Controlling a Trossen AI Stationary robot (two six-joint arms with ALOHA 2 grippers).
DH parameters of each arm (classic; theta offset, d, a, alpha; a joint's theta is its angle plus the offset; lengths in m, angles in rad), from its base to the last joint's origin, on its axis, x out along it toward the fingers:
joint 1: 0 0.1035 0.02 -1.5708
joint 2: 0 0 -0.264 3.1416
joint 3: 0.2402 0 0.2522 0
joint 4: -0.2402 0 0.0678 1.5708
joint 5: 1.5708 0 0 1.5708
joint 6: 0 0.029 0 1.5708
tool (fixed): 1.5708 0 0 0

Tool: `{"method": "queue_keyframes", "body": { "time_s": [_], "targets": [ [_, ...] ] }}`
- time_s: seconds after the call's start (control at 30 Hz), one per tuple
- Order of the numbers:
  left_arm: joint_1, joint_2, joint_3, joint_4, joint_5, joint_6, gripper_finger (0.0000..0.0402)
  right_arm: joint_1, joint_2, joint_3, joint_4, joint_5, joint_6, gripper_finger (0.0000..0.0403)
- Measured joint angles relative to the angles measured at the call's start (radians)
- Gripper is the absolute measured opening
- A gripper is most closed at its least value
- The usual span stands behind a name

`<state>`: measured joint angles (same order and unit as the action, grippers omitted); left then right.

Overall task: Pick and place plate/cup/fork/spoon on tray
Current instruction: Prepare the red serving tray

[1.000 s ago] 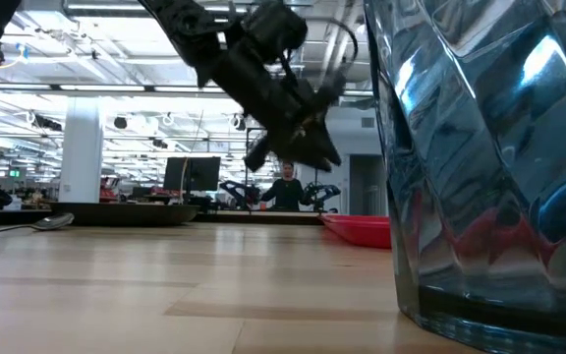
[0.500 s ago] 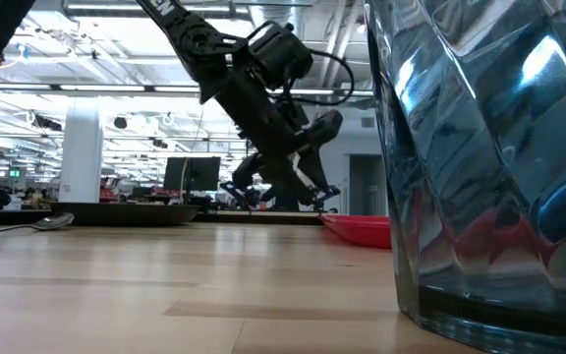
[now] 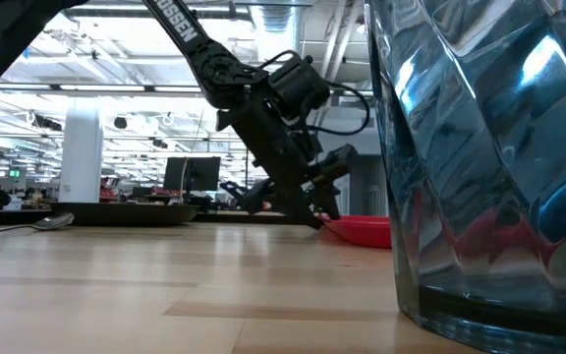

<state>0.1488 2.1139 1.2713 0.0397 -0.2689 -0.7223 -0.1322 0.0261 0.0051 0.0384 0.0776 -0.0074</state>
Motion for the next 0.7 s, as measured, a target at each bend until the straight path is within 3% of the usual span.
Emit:
{"method": "queue_keyframes", "body": {
  "time_s": [0.43, 0.7],
  "targets": [
    [0.021, 0.001, 0.006, -0.006, 0.007, 0.009, 0.007, 0.0, 0.0, 0.0, 0.0, 0.0, 0.0, 0.0038],
    [0.056, 0.0, 0.006, -0.018, -0.035, 0.023, 0.0042, 0.0, 0.0, 0.0, 0.0, 0.0, 0.0, 0.0038]
  ]
}}
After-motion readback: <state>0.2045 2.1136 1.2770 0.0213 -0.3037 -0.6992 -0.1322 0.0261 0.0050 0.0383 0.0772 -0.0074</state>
